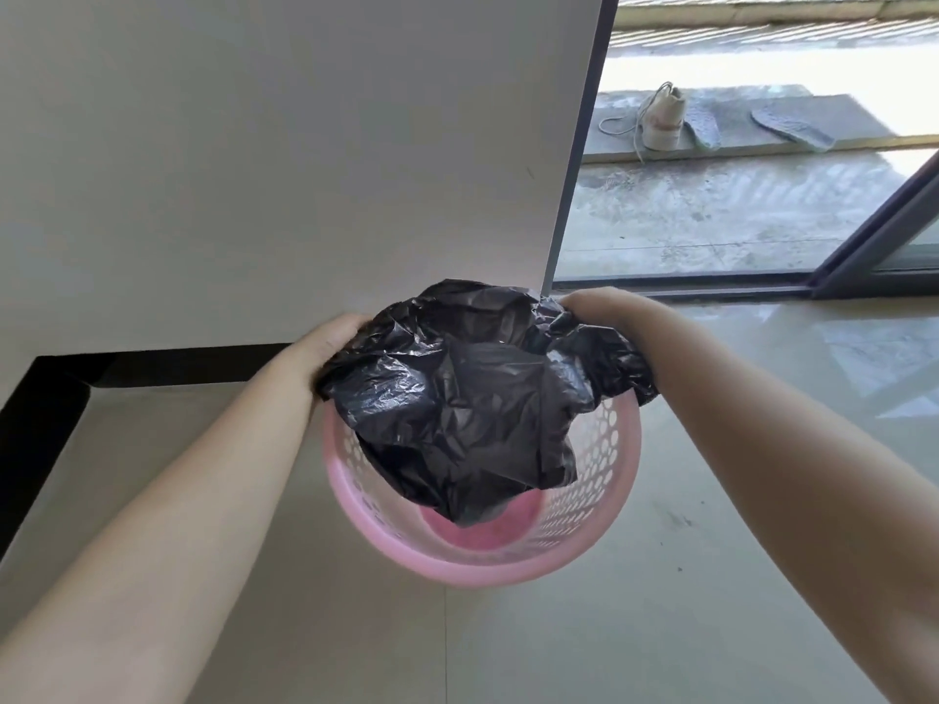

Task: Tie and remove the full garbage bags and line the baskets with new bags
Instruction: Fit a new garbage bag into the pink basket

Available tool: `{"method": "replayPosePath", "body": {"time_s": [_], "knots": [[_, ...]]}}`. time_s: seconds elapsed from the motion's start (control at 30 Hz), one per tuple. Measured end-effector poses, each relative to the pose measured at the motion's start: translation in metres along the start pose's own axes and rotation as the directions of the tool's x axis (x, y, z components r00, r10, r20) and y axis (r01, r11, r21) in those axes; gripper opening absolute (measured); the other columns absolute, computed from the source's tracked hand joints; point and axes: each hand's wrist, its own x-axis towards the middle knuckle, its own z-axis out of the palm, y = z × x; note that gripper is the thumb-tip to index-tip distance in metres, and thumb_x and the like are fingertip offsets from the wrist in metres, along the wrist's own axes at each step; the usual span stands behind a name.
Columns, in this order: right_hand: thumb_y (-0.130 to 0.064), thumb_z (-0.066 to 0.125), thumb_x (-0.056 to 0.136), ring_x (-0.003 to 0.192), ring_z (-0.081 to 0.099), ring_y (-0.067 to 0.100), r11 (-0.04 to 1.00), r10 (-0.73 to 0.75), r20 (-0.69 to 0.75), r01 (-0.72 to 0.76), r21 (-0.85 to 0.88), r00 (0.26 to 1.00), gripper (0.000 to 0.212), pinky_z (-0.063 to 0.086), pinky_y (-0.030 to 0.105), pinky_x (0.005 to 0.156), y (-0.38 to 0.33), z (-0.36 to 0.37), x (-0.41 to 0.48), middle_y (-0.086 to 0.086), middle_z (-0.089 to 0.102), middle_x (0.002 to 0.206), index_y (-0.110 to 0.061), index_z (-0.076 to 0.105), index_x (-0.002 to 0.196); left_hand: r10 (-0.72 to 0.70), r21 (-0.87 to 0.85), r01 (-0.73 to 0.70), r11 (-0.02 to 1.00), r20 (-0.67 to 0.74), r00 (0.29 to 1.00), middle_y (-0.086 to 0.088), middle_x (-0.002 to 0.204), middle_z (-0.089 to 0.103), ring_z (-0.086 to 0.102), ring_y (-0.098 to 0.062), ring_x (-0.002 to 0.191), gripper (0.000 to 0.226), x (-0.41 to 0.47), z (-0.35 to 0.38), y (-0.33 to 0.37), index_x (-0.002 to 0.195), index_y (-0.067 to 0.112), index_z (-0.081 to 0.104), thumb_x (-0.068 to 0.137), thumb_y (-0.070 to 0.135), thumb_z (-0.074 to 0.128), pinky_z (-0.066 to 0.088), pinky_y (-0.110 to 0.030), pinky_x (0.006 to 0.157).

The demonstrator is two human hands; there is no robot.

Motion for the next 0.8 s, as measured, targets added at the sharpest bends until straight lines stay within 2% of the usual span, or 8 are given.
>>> {"method": "replayPosePath", "body": {"time_s": [0.13, 0.27, 0.33, 0.43, 0.53, 0.63, 0.73, 0.8], "knots": [[-0.019, 0.044, 0.103, 0.049, 0.052, 0.019, 0.957, 0.104, 0.056, -0.115, 0.265, 0.993, 0.037, 0.041, 0.026, 0.05, 0.01, -0.004, -0.005, 0.009, 0.054, 0.059, -0.009, 0.05, 0.068, 0.026, -0.042, -0.027, 0.999, -0.017, 1.0, -0.005, 0.061, 0.066, 0.064, -0.014, 0.05, 0.035, -0.005, -0.001, -0.013, 0.067, 0.012, 0.066, 0.096, 0.013, 0.046, 0.049, -0.02, 0.053], [-0.022, 0.038, 0.106, 0.064, 0.047, 0.012, 0.981, 0.086, 0.028, -0.089, 0.175, 0.996, 0.031, 0.04, 0.021, 0.057, 0.021, -0.003, -0.006, 0.001, 0.052, 0.074, -0.018, 0.048, 0.078, 0.08, -0.038, -0.075, 0.996, 0.167, 0.983, -0.009, 0.076, 0.068, 0.067, -0.015, 0.061, 0.021, -0.027, -0.002, -0.011, 0.085, 0.007, 0.066, 0.096, 0.015, 0.049, 0.053, -0.025, 0.064], [-0.035, 0.048, 0.102, 0.079, 0.058, 0.018, 0.968, 0.081, -0.048, -0.067, 0.243, 0.996, 0.032, 0.046, 0.022, 0.066, 0.022, -0.003, -0.007, 0.003, 0.066, 0.081, -0.01, 0.061, 0.087, 0.07, 0.022, -0.073, 0.997, 0.119, 0.99, -0.009, 0.08, 0.069, 0.065, -0.023, 0.074, 0.02, -0.032, -0.005, 0.001, 0.088, 0.012, 0.068, 0.092, 0.029, 0.056, 0.052, -0.031, 0.071], [-0.042, 0.046, 0.101, 0.107, 0.062, 0.031, 0.997, -0.079, -0.346, 0.072, -0.032, 0.935, 0.048, 0.045, 0.033, 0.085, 0.015, -0.007, -0.005, 0.013, 0.07, 0.11, 0.001, 0.068, 0.108, 0.292, 0.365, -0.212, 0.907, -0.179, 0.94, -0.001, 0.093, 0.06, 0.057, -0.019, 0.085, 0.036, -0.033, -0.018, 0.017, 0.097, 0.024, 0.064, 0.08, 0.055, 0.062, 0.044, -0.034, 0.077], [-0.042, 0.053, 0.096, 0.106, 0.064, 0.027, 0.973, -0.231, -0.489, 0.196, -0.121, 0.841, 0.032, 0.051, 0.038, 0.088, 0.003, -0.004, -0.015, 0.005, 0.072, 0.111, -0.018, 0.071, 0.108, 0.415, 0.672, -0.257, 0.694, -0.082, 0.906, 0.01, 0.096, 0.061, 0.059, -0.01, 0.089, 0.054, -0.042, -0.019, 0.02, 0.101, 0.03, 0.063, 0.072, 0.076, 0.062, 0.046, -0.033, 0.082], [-0.043, 0.054, 0.096, 0.101, 0.064, 0.022, 0.939, -0.34, -0.51, 0.252, -0.235, 0.79, 0.027, 0.048, 0.032, 0.078, -0.006, 0.003, -0.026, -0.002, 0.073, 0.107, -0.025, 0.07, 0.108, 0.362, 0.749, -0.245, 0.616, 0.007, 0.932, -0.001, 0.095, 0.071, 0.066, -0.022, 0.094, 0.036, -0.041, -0.001, 0.009, 0.1, 0.019, 0.069, 0.087, 0.053, 0.063, 0.051, -0.035, 0.086], [-0.05, 0.048, 0.096, 0.101, 0.062, 0.024, 0.902, -0.411, -0.521, 0.253, -0.348, 0.748, 0.036, 0.044, 0.032, 0.074, -0.022, 0.007, -0.043, 0.0, 0.068, 0.112, -0.025, 0.066, 0.115, 0.469, 0.849, -0.139, 0.509, -0.138, 0.872, -0.01, 0.093, 0.071, 0.063, -0.034, 0.096, 0.028, -0.037, 0.01, 0.004, 0.092, 0.01, 0.068, 0.095, 0.034, 0.055, 0.048, -0.036, 0.076], [-0.057, 0.049, 0.093, 0.104, 0.06, 0.026, 0.856, -0.482, -0.452, 0.293, -0.426, 0.751, 0.044, 0.048, 0.035, 0.08, -0.034, 0.009, -0.057, 0.003, 0.06, 0.119, -0.028, 0.061, 0.125, 0.519, 0.851, -0.077, 0.52, -0.243, 0.82, -0.016, 0.098, 0.068, 0.061, -0.038, 0.096, 0.031, -0.037, 0.004, 0.006, 0.096, 0.005, 0.066, 0.096, 0.034, 0.053, 0.042, -0.034, 0.072]]}}
